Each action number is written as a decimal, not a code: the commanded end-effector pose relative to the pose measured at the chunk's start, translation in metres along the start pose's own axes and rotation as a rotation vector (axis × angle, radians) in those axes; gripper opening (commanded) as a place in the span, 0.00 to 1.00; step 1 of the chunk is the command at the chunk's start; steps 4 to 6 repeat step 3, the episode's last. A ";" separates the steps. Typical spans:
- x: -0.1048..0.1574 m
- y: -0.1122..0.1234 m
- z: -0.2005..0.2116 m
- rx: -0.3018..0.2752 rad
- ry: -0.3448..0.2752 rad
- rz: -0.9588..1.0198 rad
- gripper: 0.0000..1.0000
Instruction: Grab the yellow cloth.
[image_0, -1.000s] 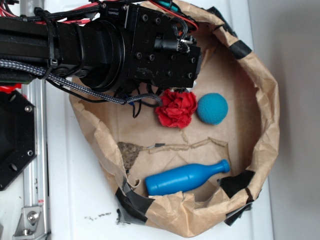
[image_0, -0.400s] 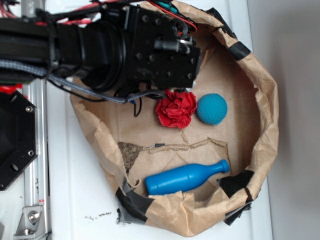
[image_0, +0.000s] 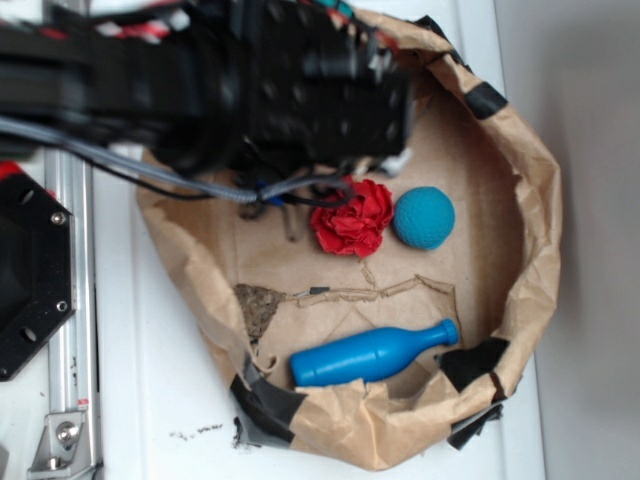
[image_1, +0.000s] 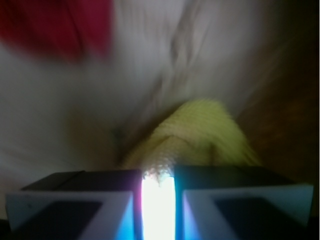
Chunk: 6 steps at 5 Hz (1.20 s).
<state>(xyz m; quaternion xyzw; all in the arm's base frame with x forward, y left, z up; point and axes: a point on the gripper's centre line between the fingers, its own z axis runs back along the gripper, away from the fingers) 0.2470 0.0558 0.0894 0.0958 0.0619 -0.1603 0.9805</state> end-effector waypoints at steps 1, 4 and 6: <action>-0.005 -0.023 0.135 -0.179 -0.426 0.520 0.00; -0.010 -0.019 0.131 -0.163 -0.490 0.620 0.00; -0.010 -0.019 0.131 -0.163 -0.490 0.620 0.00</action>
